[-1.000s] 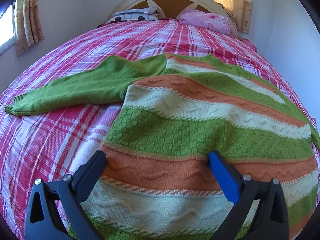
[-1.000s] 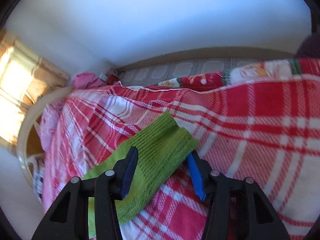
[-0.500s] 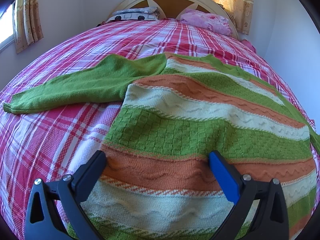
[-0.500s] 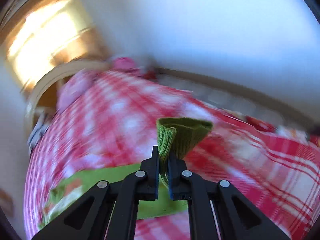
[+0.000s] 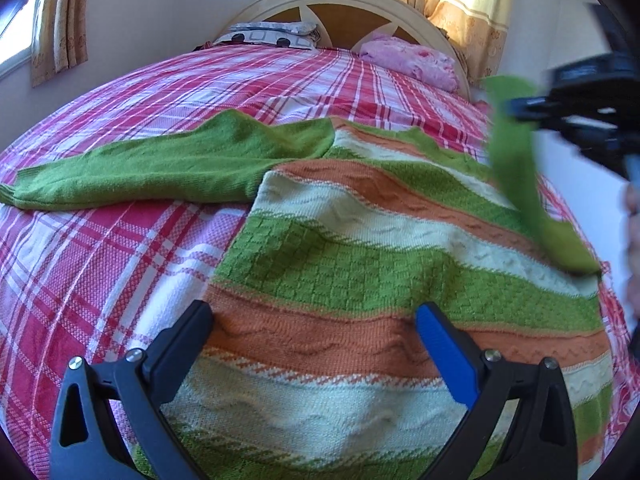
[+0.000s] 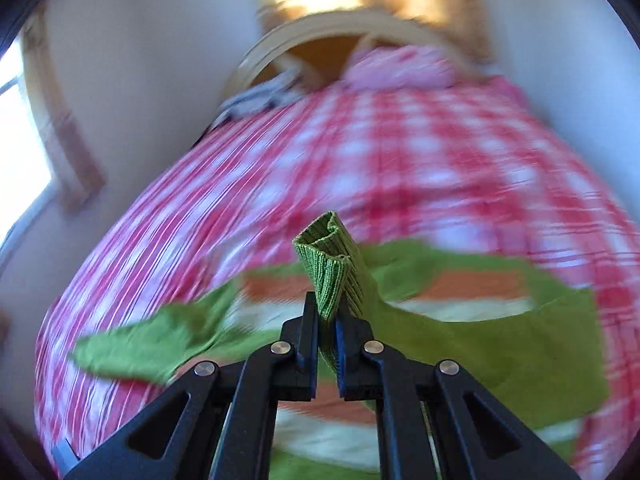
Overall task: Fold small clothes
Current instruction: 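Carry the sleeve across the sweater body with the right gripper and release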
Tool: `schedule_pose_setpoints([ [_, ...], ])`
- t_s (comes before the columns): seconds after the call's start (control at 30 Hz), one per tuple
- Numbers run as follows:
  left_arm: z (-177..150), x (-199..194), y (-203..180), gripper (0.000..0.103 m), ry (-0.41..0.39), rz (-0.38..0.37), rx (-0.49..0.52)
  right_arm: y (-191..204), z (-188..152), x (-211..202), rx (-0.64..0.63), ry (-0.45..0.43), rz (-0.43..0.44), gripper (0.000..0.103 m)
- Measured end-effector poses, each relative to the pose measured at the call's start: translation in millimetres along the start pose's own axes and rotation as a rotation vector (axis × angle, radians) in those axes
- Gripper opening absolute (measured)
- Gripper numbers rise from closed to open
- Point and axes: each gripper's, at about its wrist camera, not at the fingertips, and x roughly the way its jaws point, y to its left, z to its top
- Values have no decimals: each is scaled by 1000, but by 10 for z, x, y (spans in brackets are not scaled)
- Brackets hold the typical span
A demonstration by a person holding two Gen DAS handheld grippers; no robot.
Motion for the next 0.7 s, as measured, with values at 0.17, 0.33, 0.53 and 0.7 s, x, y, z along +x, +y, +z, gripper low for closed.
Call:
schedule_pose_setpoints([
  [0.17,-7,-19,35,103,-12,-29,-21,353,-170,479,-72,77,48,6],
  [0.33,-8,-22,34,103,-14,-34,-25,432,-213,703,-71,111,108,6],
  [0.53,-11,-26,48,103,-16,-43,-31,631,-276,862,-87,149,187,8],
  [0.7,-17,-60,114,103,-30,-80,-64,638,-371,988,-8,258,361,44],
])
